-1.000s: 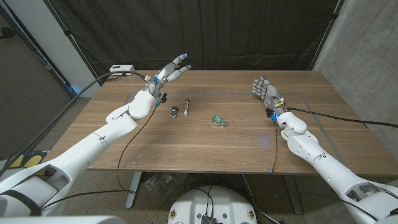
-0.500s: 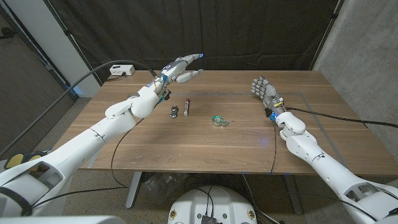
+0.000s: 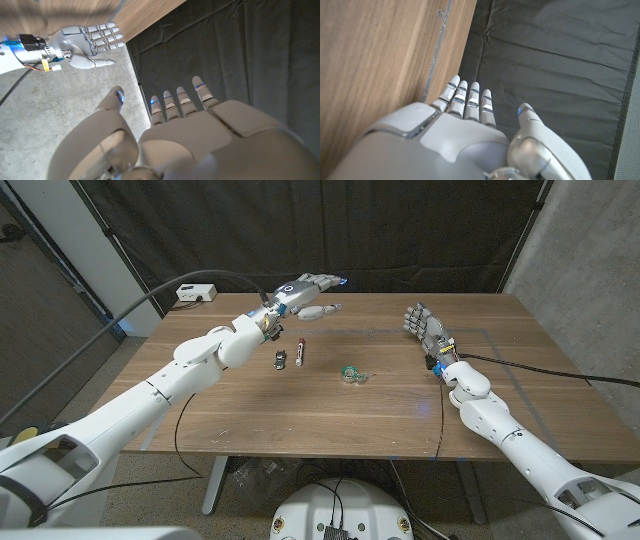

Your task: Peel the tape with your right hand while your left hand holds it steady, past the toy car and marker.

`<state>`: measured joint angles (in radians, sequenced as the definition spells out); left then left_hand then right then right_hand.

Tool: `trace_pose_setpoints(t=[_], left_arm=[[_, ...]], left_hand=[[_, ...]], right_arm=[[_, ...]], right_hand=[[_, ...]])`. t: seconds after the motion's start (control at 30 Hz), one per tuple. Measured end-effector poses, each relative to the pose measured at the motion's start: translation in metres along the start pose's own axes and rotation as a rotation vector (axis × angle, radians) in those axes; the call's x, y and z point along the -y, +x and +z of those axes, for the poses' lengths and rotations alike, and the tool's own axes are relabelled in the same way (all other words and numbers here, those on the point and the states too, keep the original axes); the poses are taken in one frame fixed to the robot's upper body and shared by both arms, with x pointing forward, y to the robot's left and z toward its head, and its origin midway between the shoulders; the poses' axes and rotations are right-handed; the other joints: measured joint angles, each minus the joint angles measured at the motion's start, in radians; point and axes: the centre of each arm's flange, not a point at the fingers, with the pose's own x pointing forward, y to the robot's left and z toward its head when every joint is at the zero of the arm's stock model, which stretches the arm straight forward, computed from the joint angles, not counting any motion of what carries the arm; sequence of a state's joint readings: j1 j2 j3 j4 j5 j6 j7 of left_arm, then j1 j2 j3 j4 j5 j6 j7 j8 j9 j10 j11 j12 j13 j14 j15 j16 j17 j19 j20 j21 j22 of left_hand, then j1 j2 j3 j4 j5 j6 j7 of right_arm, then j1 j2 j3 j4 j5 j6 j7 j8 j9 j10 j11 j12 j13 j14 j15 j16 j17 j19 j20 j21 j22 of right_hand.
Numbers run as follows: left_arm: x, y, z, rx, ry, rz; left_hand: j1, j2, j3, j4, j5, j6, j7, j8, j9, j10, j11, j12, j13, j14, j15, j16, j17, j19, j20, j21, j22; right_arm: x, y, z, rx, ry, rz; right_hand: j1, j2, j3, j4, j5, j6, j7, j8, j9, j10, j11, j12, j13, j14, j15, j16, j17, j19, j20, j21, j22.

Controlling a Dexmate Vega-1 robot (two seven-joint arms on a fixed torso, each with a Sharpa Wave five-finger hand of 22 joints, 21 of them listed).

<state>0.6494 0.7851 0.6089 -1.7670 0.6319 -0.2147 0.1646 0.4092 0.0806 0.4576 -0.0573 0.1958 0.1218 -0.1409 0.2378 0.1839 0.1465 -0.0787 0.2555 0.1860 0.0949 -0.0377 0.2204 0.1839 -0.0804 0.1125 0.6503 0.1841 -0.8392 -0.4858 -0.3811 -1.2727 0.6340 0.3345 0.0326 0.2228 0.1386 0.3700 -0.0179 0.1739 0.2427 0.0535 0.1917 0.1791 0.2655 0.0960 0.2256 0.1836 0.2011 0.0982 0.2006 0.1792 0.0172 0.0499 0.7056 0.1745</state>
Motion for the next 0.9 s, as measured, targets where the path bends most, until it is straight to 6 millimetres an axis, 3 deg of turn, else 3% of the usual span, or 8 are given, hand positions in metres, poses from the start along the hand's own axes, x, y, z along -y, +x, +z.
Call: trace_pose_setpoints(t=[0.27, 0.7, 0.9], left_arm=[[0.002, 0.005, 0.012, 0.034, 0.034, -0.052], [0.009, 0.01, 0.027, 0.065, 0.052, -0.143], [0.014, 0.013, 0.029, 0.052, 0.061, -0.205]], left_hand=[[0.006, -0.017, -0.004, -0.004, 0.0, 0.007, 0.004, 0.0, 0.0, 0.025, 0.008, 0.004, 0.0, 0.0, 0.0, -0.006, 0.0, 0.0, 0.0, 0.0, 0.0], [0.009, -0.033, -0.01, -0.016, 0.0, 0.143, 0.02, 0.025, 0.0, 0.118, 0.0, 0.015, 0.0, 0.026, -0.001, -0.006, 0.0, 0.014, -0.014, -0.008, 0.0], [0.028, -0.035, -0.005, -0.022, 0.0, 0.15, 0.018, 0.025, -0.003, 0.122, -0.004, 0.015, 0.0, 0.034, 0.002, -0.006, 0.0, 0.014, -0.014, -0.008, 0.0]], right_arm=[[0.0, -0.004, 0.002, 0.005, -0.003, -0.002], [-0.002, -0.01, 0.003, 0.008, -0.006, 0.001], [-0.003, -0.011, 0.005, 0.011, -0.008, 0.007]], right_hand=[[0.0, 0.0, 0.0, 0.0, 0.0, 0.0, 0.0, 0.0, 0.0, 0.0, 0.0, 0.0, 0.0, 0.0, 0.0, 0.0, 0.0, 0.007, 0.007, -0.007, 0.0], [0.0, 0.0, 0.0, 0.0, 0.0, 0.005, -0.005, 0.0, 0.0, 0.0, 0.0, 0.0, 0.0, 0.004, 0.004, 0.0, 0.0, 0.007, 0.007, -0.012, 0.0], [0.0, 0.0, 0.0, 0.0, 0.0, 0.005, -0.005, 0.0, 0.0, 0.0, 0.0, 0.001, 0.0, 0.004, 0.004, 0.0, 0.0, 0.007, 0.007, -0.012, 0.0]])
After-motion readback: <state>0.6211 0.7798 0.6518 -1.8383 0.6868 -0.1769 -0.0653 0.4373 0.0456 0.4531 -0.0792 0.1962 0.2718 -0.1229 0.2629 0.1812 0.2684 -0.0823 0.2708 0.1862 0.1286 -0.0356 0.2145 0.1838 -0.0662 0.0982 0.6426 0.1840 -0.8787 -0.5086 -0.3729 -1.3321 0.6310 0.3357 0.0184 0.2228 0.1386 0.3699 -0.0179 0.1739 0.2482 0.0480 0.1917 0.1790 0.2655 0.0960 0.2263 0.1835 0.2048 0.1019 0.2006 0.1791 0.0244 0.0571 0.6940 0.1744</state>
